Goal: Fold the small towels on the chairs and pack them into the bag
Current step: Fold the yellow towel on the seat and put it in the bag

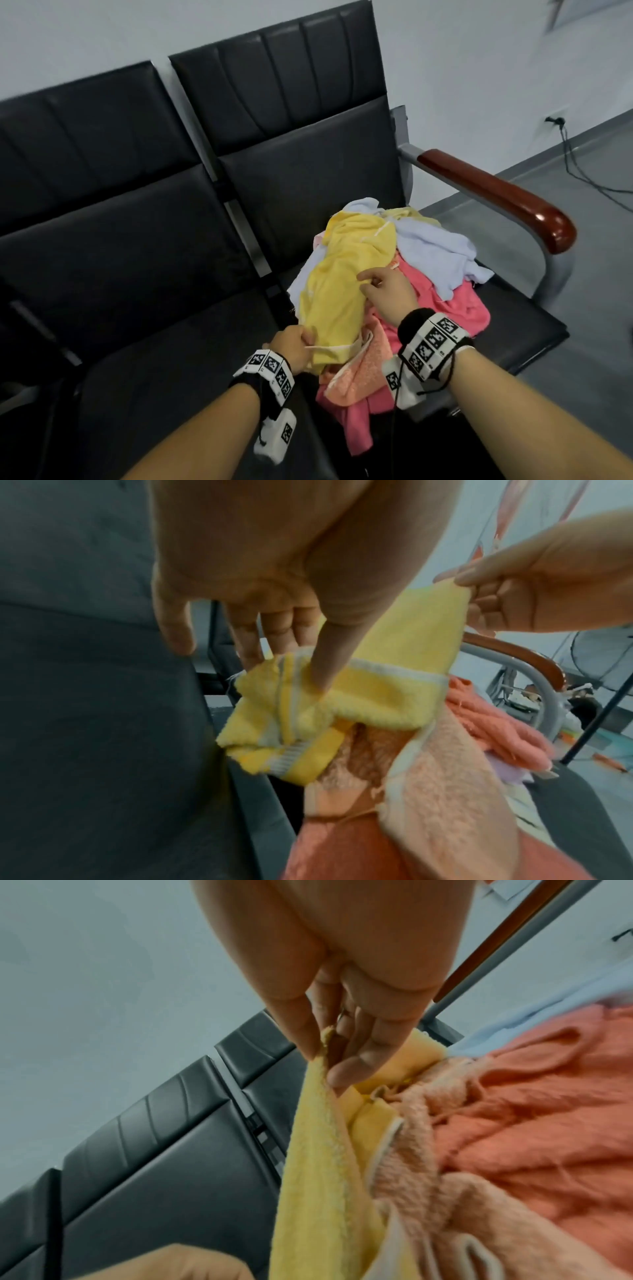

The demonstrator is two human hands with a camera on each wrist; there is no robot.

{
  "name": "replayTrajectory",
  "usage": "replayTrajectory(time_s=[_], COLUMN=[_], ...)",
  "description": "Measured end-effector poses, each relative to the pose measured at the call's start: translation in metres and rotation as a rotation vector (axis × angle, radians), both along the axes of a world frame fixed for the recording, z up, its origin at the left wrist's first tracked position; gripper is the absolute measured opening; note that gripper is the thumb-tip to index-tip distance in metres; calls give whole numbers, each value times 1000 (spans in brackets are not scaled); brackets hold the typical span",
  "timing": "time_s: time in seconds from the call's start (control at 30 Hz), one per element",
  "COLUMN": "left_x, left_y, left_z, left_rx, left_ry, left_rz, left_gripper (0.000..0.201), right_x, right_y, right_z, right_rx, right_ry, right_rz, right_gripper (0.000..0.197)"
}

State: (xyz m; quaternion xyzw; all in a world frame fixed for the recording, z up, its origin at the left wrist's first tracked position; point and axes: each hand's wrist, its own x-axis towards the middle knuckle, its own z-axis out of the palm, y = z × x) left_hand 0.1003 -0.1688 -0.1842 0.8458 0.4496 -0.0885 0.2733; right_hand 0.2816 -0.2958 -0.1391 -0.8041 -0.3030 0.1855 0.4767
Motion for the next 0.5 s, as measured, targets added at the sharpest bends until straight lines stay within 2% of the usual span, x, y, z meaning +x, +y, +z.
replayTrajectory(time_s=[0.03, 0.17, 0.27, 0.33, 0.4, 0.5], left_x=[-7, -41, -77, -106, -137, -186], left_y=[-1, 8, 21, 27, 28, 24], left_z=[6, 53, 104, 137, 163, 193], left_rx=[2, 8, 42, 88, 113, 139], left_ry=[-74, -474, -720, -821, -902, -965], left_rz=[35, 83, 87, 87, 88, 96], left_gripper=[5, 13, 20, 21, 18, 15], right_x=[-5, -35, -77, -115, -158, -213], right_y=[0, 5, 17, 30, 44, 63], right_z=[7, 33, 60, 81, 102, 123], right_rx=[26, 72, 101, 127, 147, 183], right_ry=[7, 0, -64, -101, -162, -313], right_rz=[0, 15, 166, 353, 513, 584], right_gripper=[23, 40, 45, 37, 42, 46])
